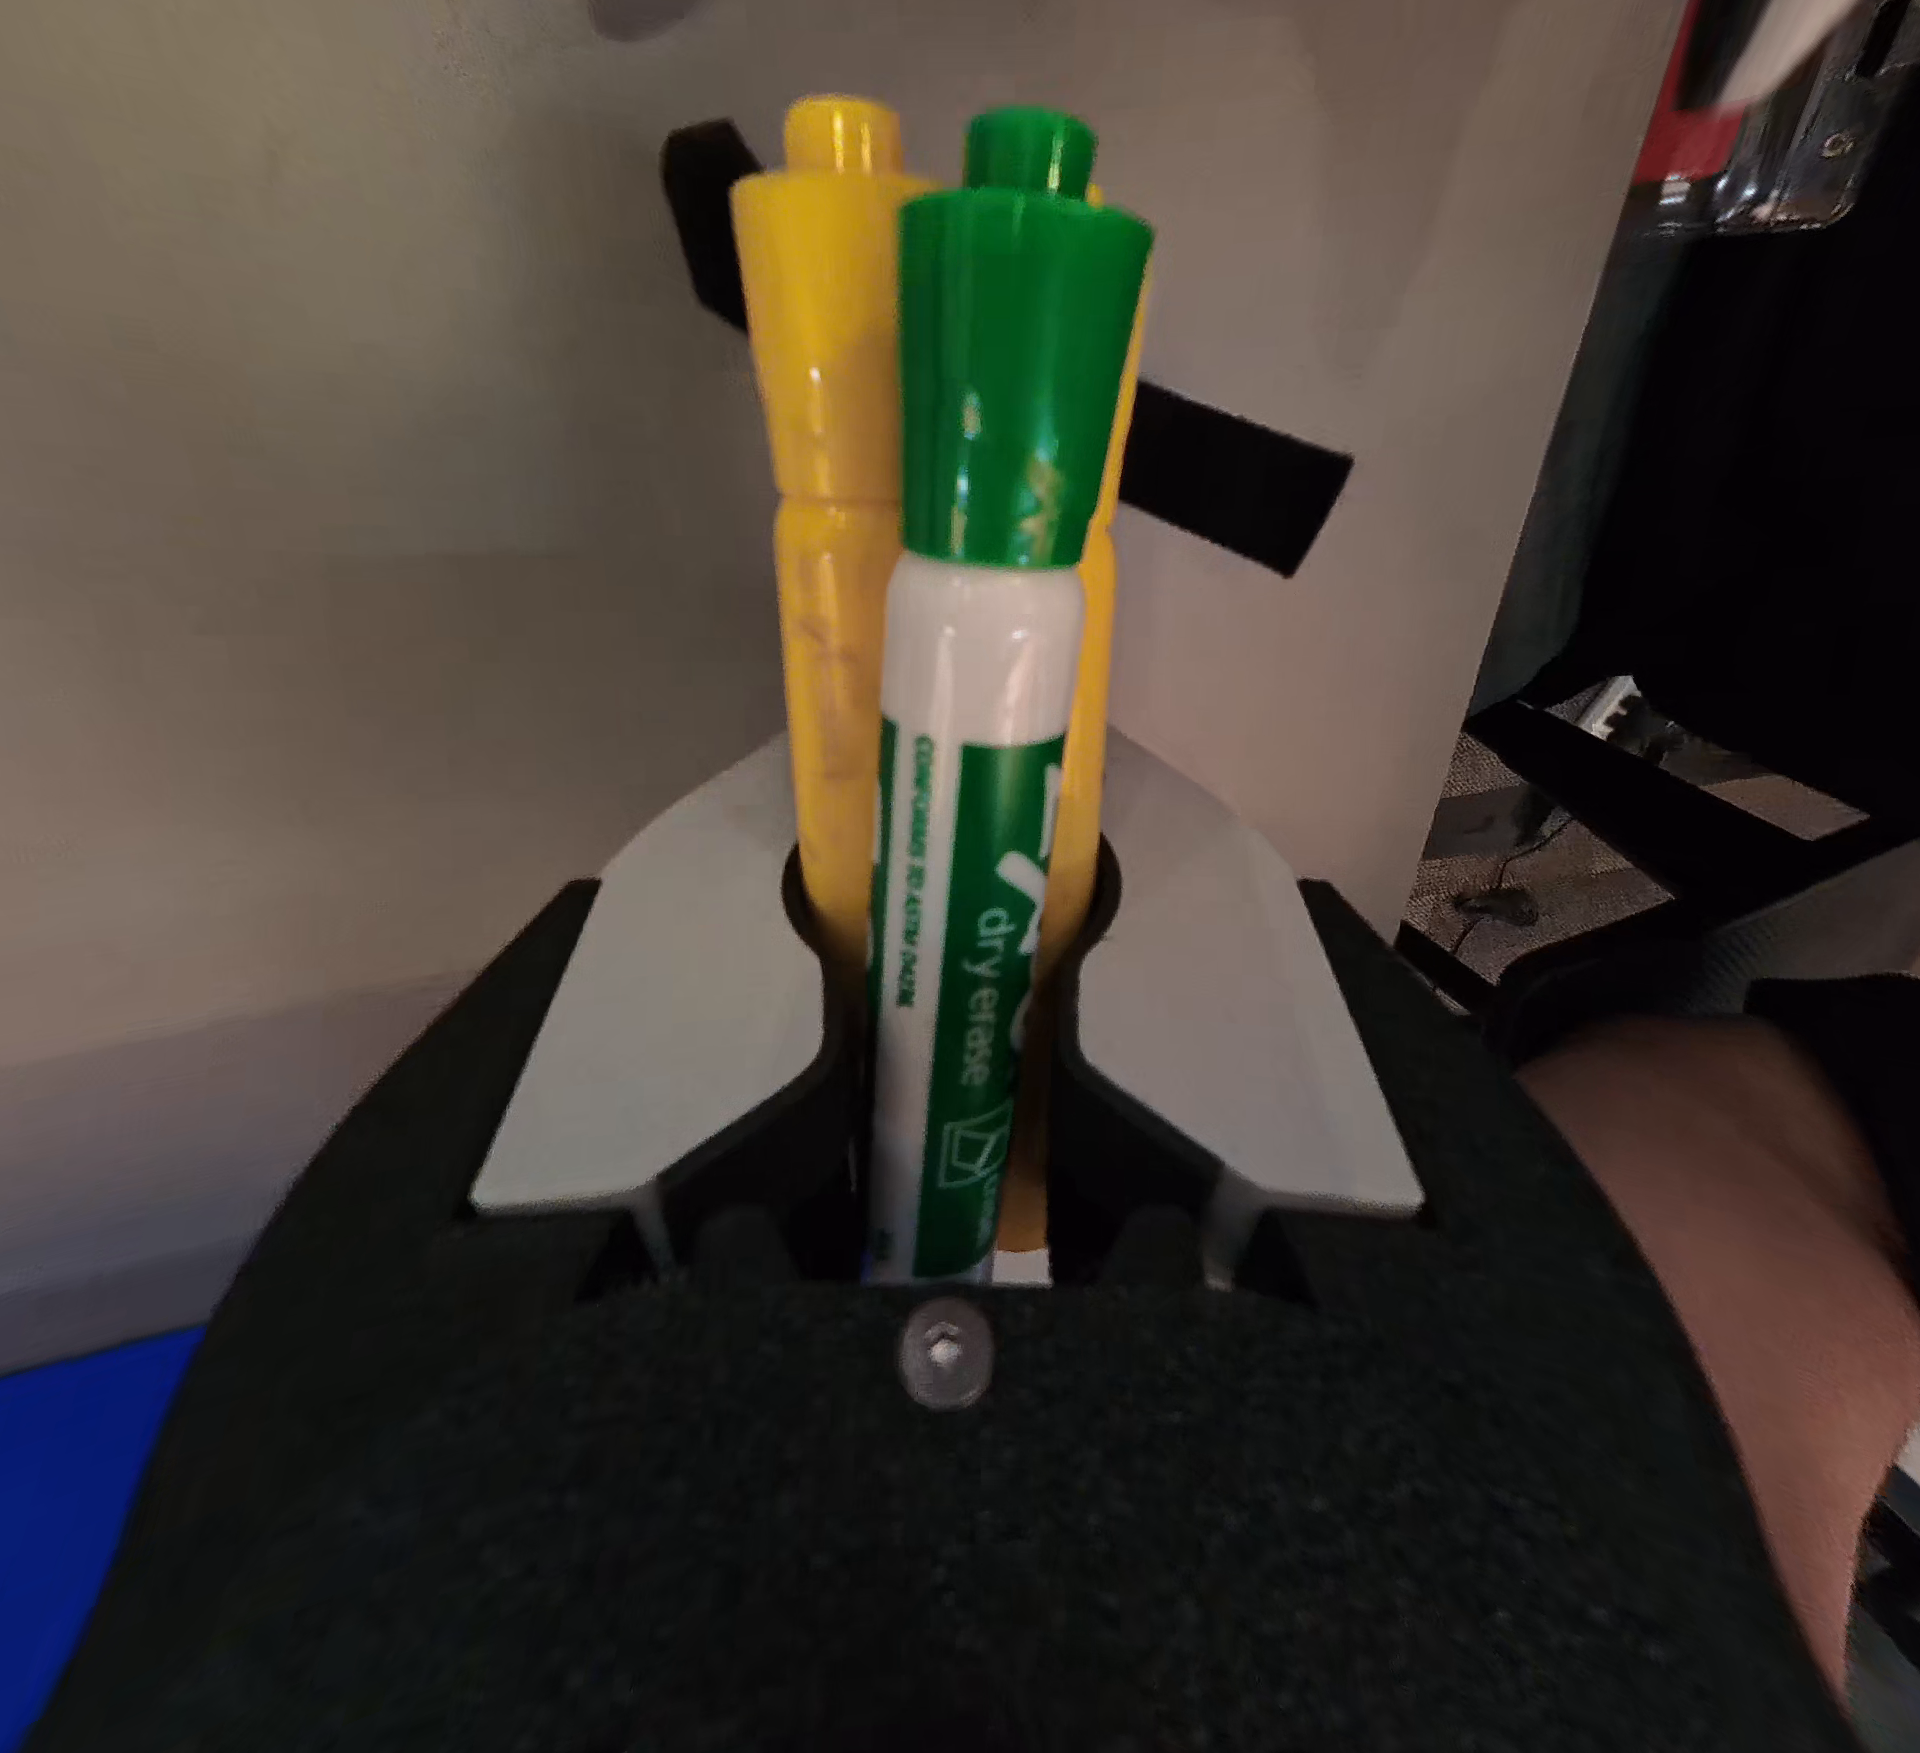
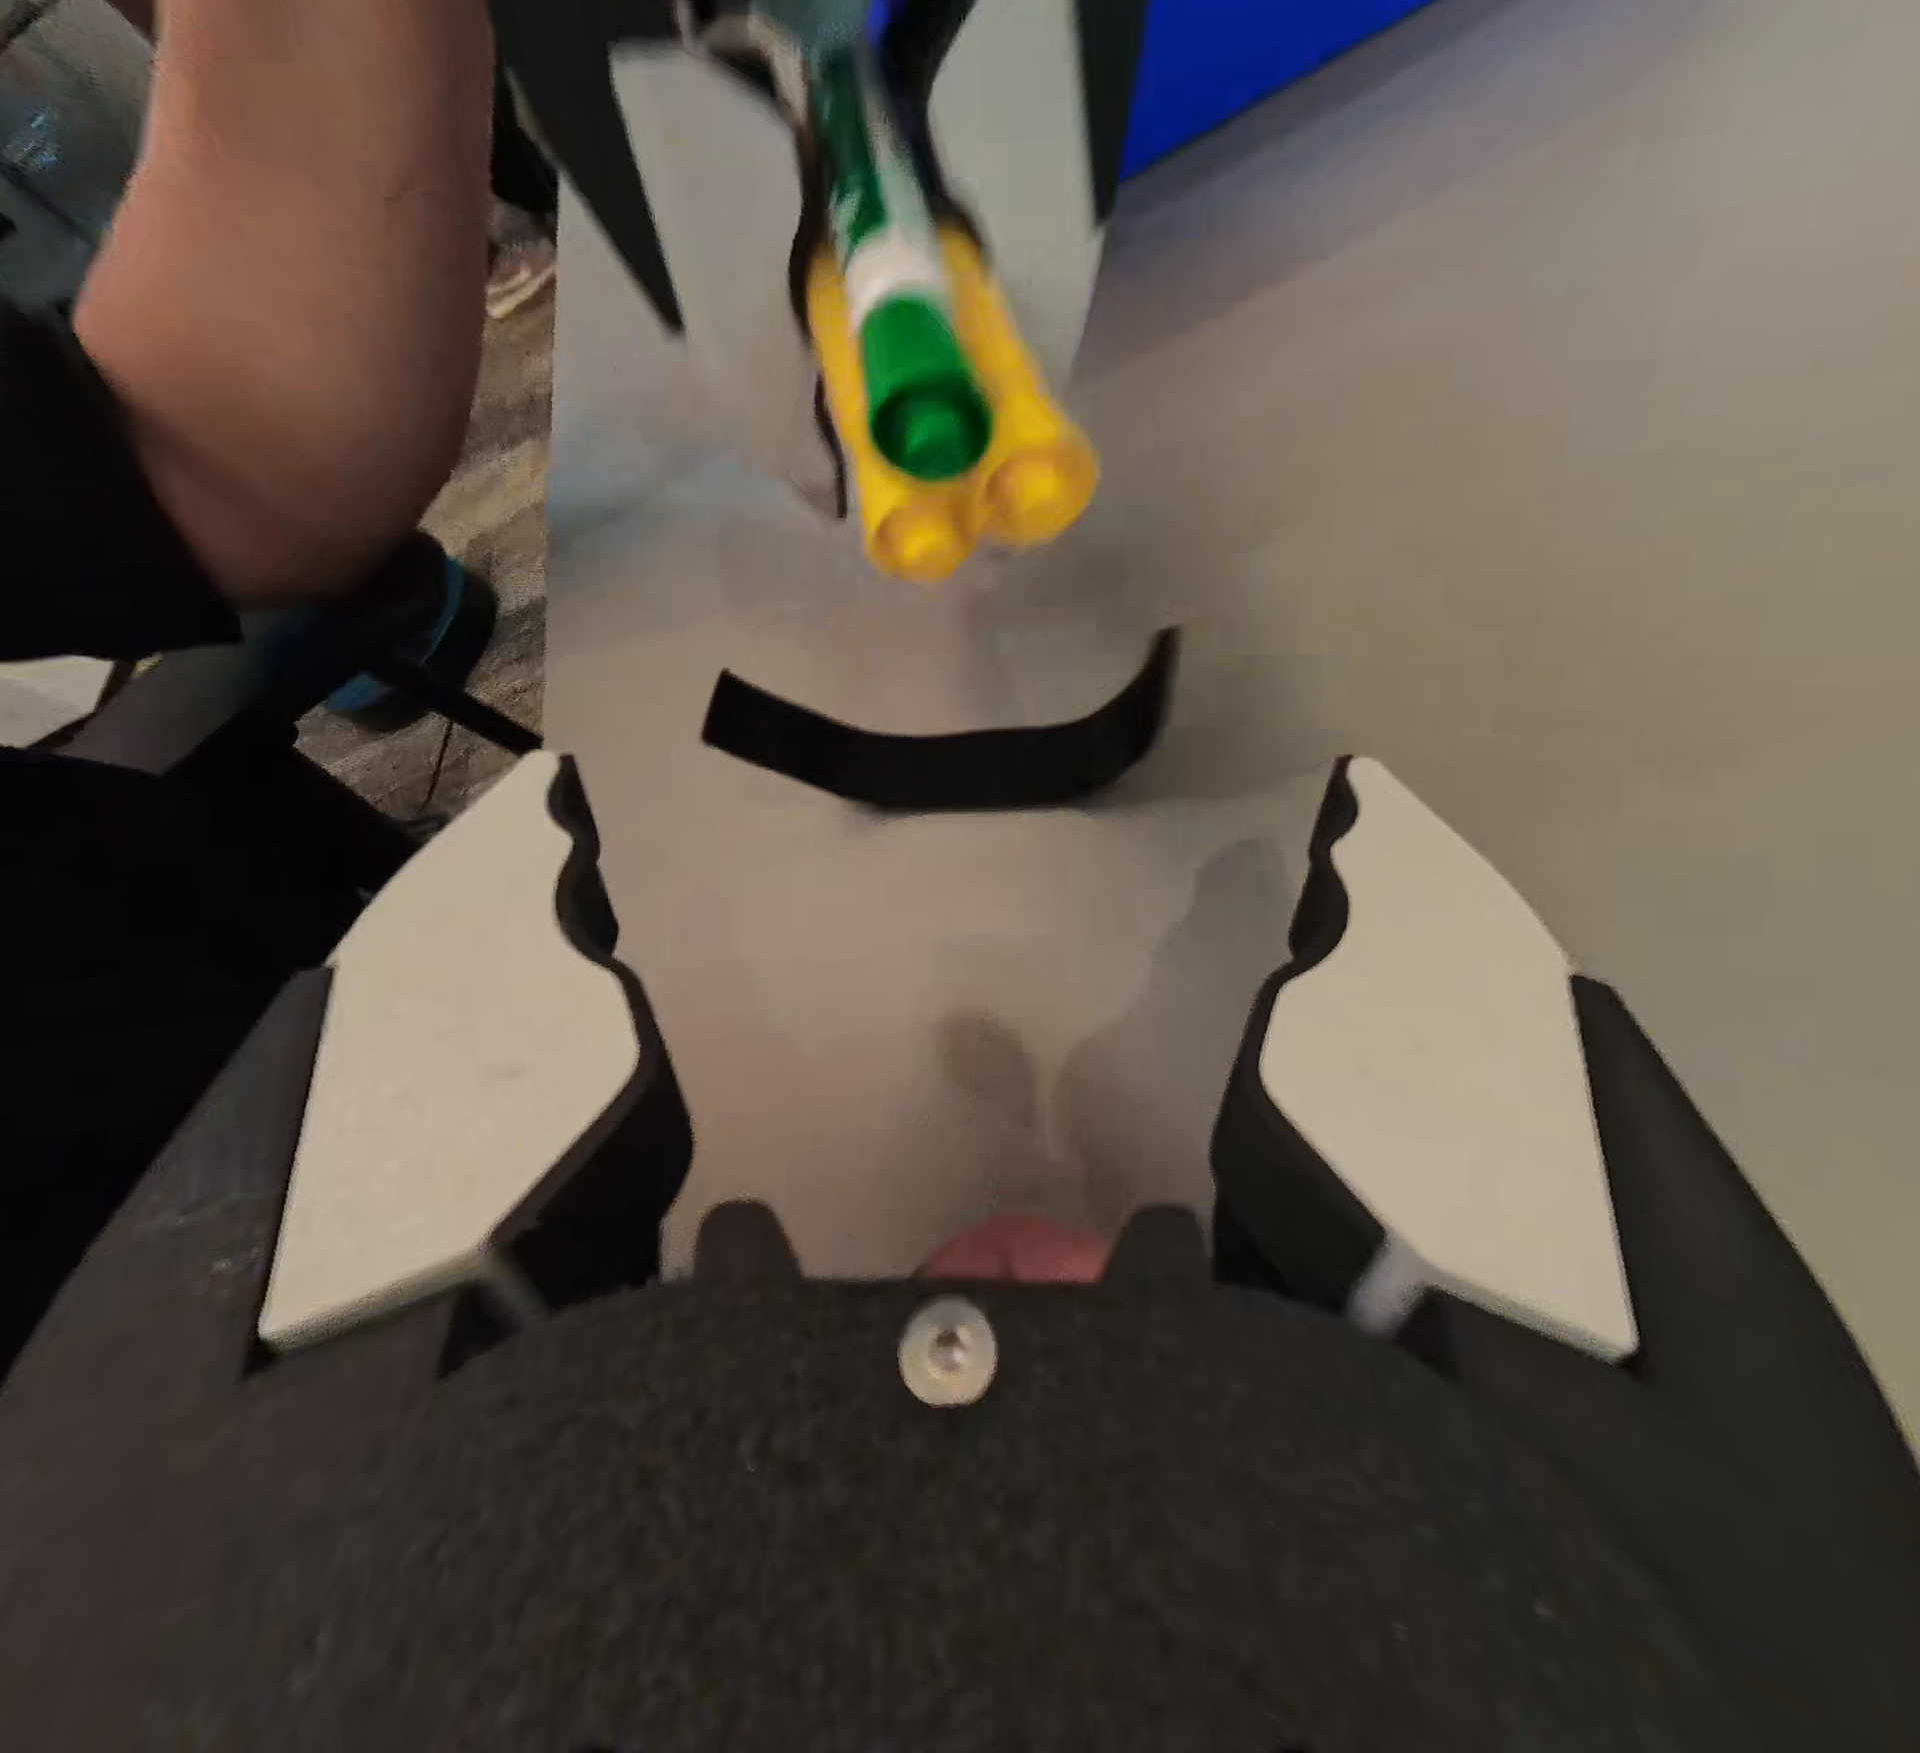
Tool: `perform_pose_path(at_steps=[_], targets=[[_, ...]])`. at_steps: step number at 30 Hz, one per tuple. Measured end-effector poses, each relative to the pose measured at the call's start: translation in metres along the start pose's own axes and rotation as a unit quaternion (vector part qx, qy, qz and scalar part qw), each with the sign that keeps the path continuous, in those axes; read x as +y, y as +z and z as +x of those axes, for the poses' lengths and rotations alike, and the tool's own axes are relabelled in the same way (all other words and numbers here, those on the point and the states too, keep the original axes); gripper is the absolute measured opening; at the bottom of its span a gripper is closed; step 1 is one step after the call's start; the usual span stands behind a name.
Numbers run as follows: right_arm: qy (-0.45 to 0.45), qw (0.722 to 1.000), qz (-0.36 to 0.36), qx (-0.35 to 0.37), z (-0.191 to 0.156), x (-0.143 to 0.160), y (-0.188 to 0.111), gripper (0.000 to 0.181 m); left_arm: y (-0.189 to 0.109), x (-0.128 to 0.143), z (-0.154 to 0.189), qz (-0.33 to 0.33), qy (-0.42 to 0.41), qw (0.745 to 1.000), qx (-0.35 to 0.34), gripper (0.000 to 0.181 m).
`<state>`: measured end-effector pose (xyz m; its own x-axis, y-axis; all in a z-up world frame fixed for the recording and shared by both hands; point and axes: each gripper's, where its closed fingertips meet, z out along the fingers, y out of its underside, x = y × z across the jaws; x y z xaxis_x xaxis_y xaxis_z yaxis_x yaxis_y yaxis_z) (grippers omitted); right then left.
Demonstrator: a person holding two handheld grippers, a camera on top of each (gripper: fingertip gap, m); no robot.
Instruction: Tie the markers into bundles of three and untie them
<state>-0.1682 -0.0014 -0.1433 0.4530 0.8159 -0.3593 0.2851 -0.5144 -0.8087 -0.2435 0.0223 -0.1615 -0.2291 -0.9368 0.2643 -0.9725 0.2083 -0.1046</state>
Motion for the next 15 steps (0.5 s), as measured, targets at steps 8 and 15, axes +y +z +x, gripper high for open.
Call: perform_pose_path(at_steps=[8,15], targets=[[-0.046,0.996,-0.045,0.066,0.001,0.005,0.04,0.123,-0.013,0.009,0.001,0.012,-0.008,1.0,-0.014,0.041],[-0.024,0.995,-0.025,0.09,0.024,-0.004,0.029,0.091,-0.01,0.009,0.002,0.011,-0.005,1.0,-0.009,0.041]])
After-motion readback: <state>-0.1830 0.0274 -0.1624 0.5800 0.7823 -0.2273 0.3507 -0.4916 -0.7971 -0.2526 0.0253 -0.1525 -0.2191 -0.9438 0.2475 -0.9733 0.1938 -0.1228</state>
